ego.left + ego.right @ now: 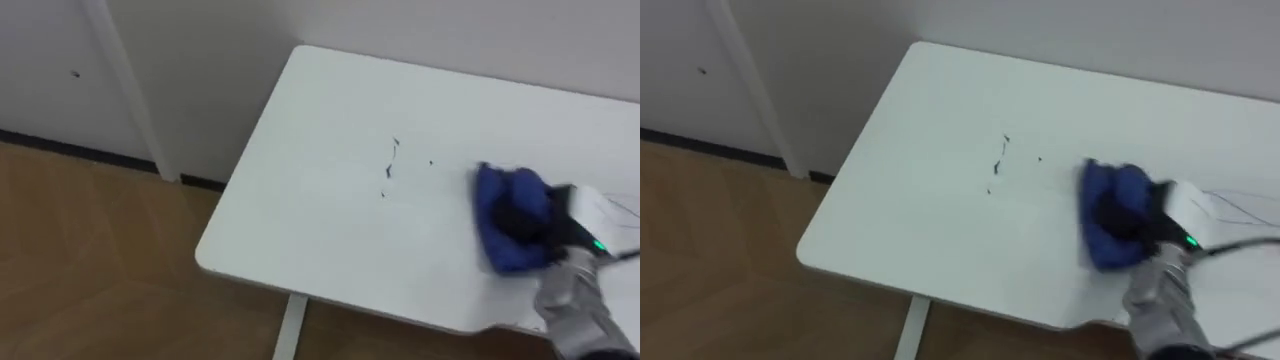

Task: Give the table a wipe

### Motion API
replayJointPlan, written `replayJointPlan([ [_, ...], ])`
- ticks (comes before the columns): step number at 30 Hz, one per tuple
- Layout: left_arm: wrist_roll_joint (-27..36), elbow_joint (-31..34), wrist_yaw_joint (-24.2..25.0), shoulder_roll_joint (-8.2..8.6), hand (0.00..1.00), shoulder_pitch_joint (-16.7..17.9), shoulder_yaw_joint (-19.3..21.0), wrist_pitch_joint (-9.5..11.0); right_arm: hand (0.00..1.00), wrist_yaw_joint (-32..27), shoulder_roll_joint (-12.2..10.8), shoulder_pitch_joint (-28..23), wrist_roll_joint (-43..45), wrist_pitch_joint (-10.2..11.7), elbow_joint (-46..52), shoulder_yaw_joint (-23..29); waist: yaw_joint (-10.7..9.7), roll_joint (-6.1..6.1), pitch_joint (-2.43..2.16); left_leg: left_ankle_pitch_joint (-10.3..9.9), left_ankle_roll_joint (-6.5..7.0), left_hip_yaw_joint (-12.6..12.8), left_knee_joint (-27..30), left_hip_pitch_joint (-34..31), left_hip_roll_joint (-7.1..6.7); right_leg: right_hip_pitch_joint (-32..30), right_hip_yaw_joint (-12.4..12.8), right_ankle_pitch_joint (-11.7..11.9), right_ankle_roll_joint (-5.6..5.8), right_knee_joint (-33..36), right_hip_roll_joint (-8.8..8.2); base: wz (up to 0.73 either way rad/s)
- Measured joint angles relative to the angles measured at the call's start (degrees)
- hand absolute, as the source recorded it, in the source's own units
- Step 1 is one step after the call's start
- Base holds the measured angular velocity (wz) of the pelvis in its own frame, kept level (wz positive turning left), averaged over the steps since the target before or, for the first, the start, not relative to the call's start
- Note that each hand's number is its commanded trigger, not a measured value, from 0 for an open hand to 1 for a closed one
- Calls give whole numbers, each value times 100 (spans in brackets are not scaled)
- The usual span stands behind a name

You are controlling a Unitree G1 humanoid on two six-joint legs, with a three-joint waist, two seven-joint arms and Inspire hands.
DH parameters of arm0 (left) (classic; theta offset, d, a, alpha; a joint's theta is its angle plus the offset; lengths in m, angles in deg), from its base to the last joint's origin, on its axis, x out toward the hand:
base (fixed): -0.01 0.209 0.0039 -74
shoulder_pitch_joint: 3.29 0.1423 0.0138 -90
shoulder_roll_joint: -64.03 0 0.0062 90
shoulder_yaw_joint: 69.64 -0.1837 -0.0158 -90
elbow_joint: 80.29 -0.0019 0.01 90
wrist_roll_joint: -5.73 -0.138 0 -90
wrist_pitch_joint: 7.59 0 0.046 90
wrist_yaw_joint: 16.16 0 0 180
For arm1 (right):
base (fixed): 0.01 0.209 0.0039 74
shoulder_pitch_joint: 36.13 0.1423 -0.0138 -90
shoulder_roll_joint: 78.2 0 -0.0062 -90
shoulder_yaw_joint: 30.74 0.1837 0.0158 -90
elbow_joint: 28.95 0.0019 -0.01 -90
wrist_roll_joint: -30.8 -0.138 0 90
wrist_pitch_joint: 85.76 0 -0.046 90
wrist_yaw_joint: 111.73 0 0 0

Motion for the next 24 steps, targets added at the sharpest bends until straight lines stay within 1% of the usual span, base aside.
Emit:
replayJointPlan([
  [1, 42, -2, 10, -1, 0, -80, -144, -20, 100, 111, -105, 250, 18, 13, 3, -284, 108, -12, 9, 12, -11, -3, -7, -14, 17, -41, 8, -5, -24, -1, 20, 22],
  [2, 56, -1, 16, 0, 0, -98, -193, -33, 100, 182, -134, 358, 17, 18, 2, -403, 194, -16, 8, 13, -14, -7, -1, -18, 19, -43, -2, -10, -30, -11, 23, 20],
  [3, 54, 7, 29, 5, 0, -115, -249, -71, 100, 300, -176, 523, 45, 78, 11, -540, 290, -23, 3, 14, -16, -29, -13, -40, 14, -37, -38, -25, -27, -28, 21, 33],
  [4, 51, 7, 30, 7, 0, -98, -245, -108, 100, 362, -177, 635, 109, 156, -10, -556, 304, -39, -1, 20, -18, -104, -37, -66, -20, -32, -66, -55, -16, -25, 0, 38],
  [6, 52, 5, 32, 5, 0, -34, -234, -121, 100, 364, -145, 668, 142, 163, -91, -504, 318, -49, -6, 27, -9, -106, -42, -64, -53, -20, -109, -90, 14, 28, -47, 32],
  [8, 67, 18, 41, -5, 0, -16, -231, -145, 100, 290, -94, 533, 137, 187, -245, -377, 242, -47, -3, 23, -4, -101, 41, -92, -72, -34, -173, -93, 19, 158, -91, 29],
  [9, 85, 20, 52, -30, 0, -14, -232, -147, 100, 178, -24, 278, 21, 323, -436, -241, 170, -36, 3, 0, 32, -30, 152, -96, -74, -52, -164, -102, 34, 352, -164, 32],
  [10, 100, 21, 56, -56, 0, 2, -221, -141, 100, 10, -28, -26, -42, 554, -439, 13, 61, -27, 5, -48, 109, 189, 285, -89, -63, -145, -73, -172, 144, 659, -230, 20],
  [11, 100, 22, 62, -61, 0, 3, -172, -135, 100, -39, -23, -158, -55, 652, -444, 155, 35, -37, 2, -66, 138, 354, 340, -79, -33, -221, 7, -215, 197, 872, -278, -7],
  [12, 102, 28, 65, -68, 0, -9, -30, -87, 100, -163, -8, -391, -125, 835, -482, 396, -8, -33, 4, -117, 212, 585, 475, -72, 33, -347, 99, -245, 230, 1185, -336, -47],
  [13, 130, 25, 53, -99, 0, -11, 149, -18, 100, -306, -7, -572, -220, 930, -498, 526, -23, -13, 9, -174, 291, 785, 539, -32, 61, -447, 136, -247, 234, 1390, -389, -61],
  [14, 160, 6, 39, -129, 0, -18, 236, 22, 100, -369, -2, -645, -242, 962, -510, 585, -35, -30, -1, -212, 318, 819, 549, 9, 76, -475, 123, -253, 246, 1452, -421, -86],
  [15, 173, -31, -2, -198, 0, -26, 370, 86, 100, -461, 45, -780, -309, 992, -524, 730, -50, 5, -8, -349, 348, 854, 645, 22, 125, -544, 16, -274, 290, 1558, -471, -94],
  [16, 175, -61, -19, -259, 0, -80, 483, 175, 100, -586, 212, -884, -497, 992, -567, 772, -58, 112, -45, -604, 357, 859, 758, -58, 254, -666, -121, -328, 376, 1854, -536, -85],
  [17, 172, -69, -21, -289, 0, -137, 524, 196, 100, -648, 293, -925, -587, 995, -612, 818, -70, 144, -53, -741, 355, 872, 884, -111, 282, -751, -187, -382, 420, 2038, -669, -52],
  [18, 169, -59, -35, -398, 0, -273, 554, 234, 100, -786, 371, -1024, -744, 988, -810, 1019, -132, 172, -83, -898, 372, 925, 1181, -211, 349, -843, -260, -461, 525, 2361, -1062, -24],
  [19, 167, -19, -91, -478, 0, -332, 569, 322, 100, -880, 371, -1004, -886, 918, -1012, 1163, -151, 172, -100, -991, 343, 1001, 1312, -228, 454, -836, -227, -462, 536, 2434, -1382, -24],
  [20, 167, 1, -121, -497, 0, -347, 570, 371, 100, -916, 372, -999, -894, 869, -1072, 1182, -168, 173, -100, -1022, 316, 1003, 1361, -240, 510, -846, -171, -451, 545, 2382, -1480, -31],
  [21, 154, 48, -136, -598, 0, -403, 566, 405, 100, -964, 369, -1003, -896, 833, -1129, 1187, -208, 173, -100, -1068, 239, 966, 1445, -307, 633, -880, -74, -411, 546, 2215, -1593, -32],
  [22, 154, 84, -134, -647, 0, -485, 553, 404, 100, -976, 350, -1001, -893, 830, -1110, 1190, -210, 147, -113, -1078, 166, 939, 1533, -431, 768, -946, 5, -322, 550, 1962, -1653, -25],
  [23, 165, 84, -134, -659, 0, -546, 548, 402, 100, -972, 340, -994, -891, 826, -1066, 1178, -209, 128, -119, -1073, 134, 869, 1569, -489, 804, -962, 12, -246, 579, 1812, -1679, -13],
  [24, 161, 71, -135, -673, 0, -678, 548, 388, 100, -957, 266, -982, -854, 788, -987, 1165, -209, 44, -140, -1025, 55, 732, 1583, -557, 845, -917, 13, -75, 634, 1404, -1705, 0],
])
